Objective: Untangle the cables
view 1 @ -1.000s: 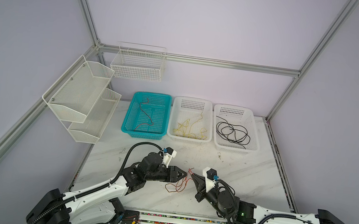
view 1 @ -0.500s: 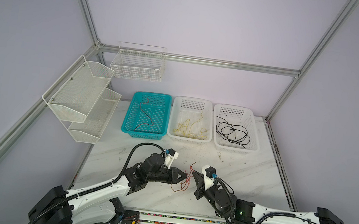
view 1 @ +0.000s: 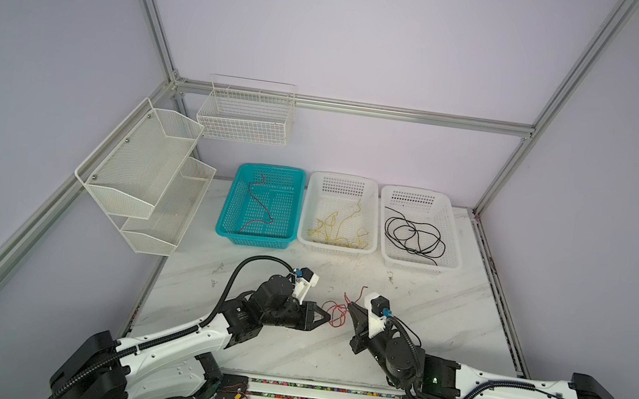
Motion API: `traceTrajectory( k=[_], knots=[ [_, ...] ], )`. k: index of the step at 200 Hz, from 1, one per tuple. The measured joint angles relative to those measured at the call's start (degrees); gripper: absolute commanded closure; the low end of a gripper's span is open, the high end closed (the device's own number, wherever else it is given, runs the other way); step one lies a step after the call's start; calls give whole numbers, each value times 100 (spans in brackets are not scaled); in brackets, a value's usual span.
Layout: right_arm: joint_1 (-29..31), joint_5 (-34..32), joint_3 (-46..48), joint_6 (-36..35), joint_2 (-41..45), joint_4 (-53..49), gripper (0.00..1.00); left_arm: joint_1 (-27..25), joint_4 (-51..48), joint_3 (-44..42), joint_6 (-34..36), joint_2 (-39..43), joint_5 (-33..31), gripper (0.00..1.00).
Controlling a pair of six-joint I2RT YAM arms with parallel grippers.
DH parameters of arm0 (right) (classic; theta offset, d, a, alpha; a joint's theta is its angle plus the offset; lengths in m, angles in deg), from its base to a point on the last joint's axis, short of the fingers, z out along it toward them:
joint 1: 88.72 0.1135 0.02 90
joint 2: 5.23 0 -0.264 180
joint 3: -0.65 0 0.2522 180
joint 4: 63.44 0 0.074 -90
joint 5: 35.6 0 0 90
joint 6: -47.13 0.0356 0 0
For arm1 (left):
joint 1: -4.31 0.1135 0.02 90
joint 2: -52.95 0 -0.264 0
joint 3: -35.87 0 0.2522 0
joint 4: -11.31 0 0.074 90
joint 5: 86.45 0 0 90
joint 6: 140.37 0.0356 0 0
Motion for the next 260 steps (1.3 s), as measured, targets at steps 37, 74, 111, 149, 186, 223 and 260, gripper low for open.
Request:
traceTrajectory(
  k=[37, 74, 111, 149, 186, 223, 260],
  knots=[
    [28, -210, -2, 284, 612, -442, 100, 0, -671, 4, 330, 328, -221, 100],
    [59, -741, -168, 1008, 1128, -1397, 100, 13, -1517, 11, 658, 890, -688, 100],
    [68, -1314, -216, 1729, 1604, -2205, 100, 17, -2020, 37, 841, 1342, -1014, 100],
    [61, -1858, -621, 2588, 1766, -3185, 100, 50, -2977, 63, 876, 1698, -1716, 100],
    [-26, -2420, -1384, 3386, 1751, -4538, 100, 140, -3705, 103, 868, 2194, -2610, 100],
    [-42, -2570, -1886, 3670, 2094, -5362, 100, 166, -3974, 103, 870, 2201, -2959, 100],
    [-44, -2570, -1967, 3718, 1987, -5635, 100, 190, -3947, 103, 894, 2055, -2999, 100]
  ],
)
